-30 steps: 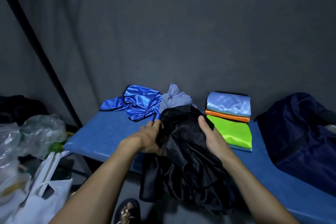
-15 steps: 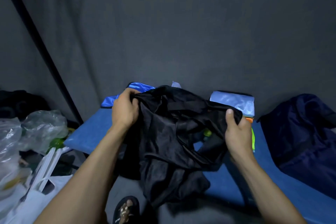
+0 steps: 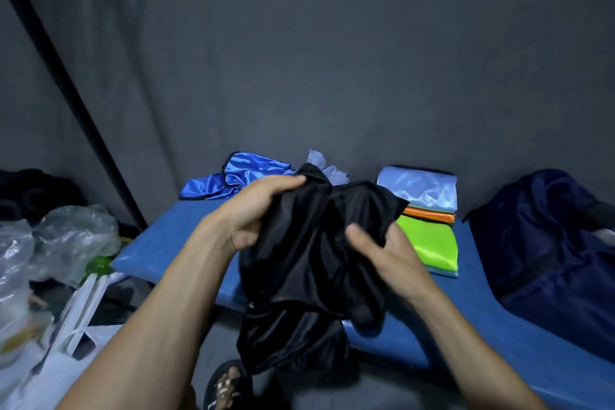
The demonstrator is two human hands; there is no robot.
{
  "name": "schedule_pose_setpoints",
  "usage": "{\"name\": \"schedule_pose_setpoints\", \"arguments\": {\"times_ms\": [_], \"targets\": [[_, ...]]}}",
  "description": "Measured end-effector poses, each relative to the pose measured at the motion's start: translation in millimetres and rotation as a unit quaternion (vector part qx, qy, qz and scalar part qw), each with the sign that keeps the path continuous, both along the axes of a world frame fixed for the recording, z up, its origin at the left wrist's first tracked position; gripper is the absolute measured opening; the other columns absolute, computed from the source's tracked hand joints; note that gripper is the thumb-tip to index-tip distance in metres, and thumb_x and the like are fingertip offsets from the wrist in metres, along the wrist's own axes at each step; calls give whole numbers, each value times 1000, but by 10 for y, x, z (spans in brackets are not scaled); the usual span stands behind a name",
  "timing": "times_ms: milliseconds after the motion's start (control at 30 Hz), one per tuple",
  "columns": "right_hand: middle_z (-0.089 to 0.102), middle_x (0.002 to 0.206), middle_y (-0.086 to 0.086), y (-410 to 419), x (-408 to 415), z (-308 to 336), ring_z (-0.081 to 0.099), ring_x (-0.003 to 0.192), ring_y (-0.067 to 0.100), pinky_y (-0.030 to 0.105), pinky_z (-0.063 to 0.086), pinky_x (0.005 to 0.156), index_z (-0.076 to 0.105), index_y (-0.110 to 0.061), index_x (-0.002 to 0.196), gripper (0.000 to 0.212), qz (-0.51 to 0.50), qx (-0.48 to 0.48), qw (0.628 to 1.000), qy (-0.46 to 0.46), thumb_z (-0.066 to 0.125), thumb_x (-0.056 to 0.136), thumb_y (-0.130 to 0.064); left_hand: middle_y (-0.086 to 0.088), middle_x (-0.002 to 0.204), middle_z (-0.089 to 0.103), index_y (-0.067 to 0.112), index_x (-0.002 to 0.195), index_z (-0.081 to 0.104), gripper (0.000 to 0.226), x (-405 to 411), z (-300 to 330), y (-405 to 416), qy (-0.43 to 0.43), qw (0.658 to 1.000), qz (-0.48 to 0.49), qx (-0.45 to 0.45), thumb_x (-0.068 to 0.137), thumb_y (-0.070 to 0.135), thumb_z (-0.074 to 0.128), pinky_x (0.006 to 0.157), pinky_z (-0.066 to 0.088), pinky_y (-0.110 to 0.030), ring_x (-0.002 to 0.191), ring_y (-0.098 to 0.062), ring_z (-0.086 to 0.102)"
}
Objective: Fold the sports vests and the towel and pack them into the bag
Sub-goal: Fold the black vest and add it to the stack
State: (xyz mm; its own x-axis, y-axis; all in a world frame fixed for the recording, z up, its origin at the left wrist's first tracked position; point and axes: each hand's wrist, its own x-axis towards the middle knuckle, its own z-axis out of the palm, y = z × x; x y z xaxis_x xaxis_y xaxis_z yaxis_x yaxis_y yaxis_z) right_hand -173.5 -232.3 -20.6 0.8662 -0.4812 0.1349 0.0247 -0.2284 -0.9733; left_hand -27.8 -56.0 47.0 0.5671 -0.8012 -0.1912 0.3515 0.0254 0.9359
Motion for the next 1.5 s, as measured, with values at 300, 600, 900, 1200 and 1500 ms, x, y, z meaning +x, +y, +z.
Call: {"name": "schedule_pose_setpoints", "arguments": {"times_ms": [300, 600, 900, 1200, 1500], "targets": [[67, 82, -3, -12, 125, -92, 55, 78, 9, 35, 45, 68, 68, 0, 88, 12, -17, -1, 999, -36, 76, 88, -10, -11, 124, 66, 6, 135, 60, 46, -186, -94, -151, -142, 975, -153, -76, 89, -3, 62, 95, 53, -29, 107, -18, 65], [71, 96, 8, -196, 131, 91, 64, 87, 21, 36, 52, 79, 67, -10, 109, 23, -184, 277, 939, -82, 51, 95, -1, -4, 82, 59, 13, 99, 70, 21, 274, -420, 137, -286, 906, -150, 272, 84, 19, 82, 71, 48, -26, 77, -15, 56], [74, 97, 8, -181, 264, -87, 70, 93, 31, 45, 57, 82, 64, -9, 102, 19, -205, 181, 962, 1, 68, 85, -17, 0, 130, 39, 30, 130, 46, 67, 626, -854, 294, -509, 719, 29, 472, 74, 20, 82, 100, 46, -46, 115, -29, 39], [48, 136, 11, 162, 197, 41, 45, 127, 35, 50, 38, 101, 51, -11, 129, 60, -259, -426, 863, -79, 64, 71, -14, -6, 135, 45, 28, 136, 51, 53, 773, -1075, 174, -503, 733, 129, 440, 90, 38, 74, 100, 46, -48, 125, -36, 44], [49, 149, 0, 296, 476, -204, 40, 132, 27, 45, 29, 102, 40, -23, 152, 72, 82, -590, 780, 191, 40, 97, -68, 7, 66, 66, 18, 70, 65, 23, 777, -851, 205, -396, 851, 57, 341, 88, 23, 78, 64, 47, -16, 65, -8, 60]]}}
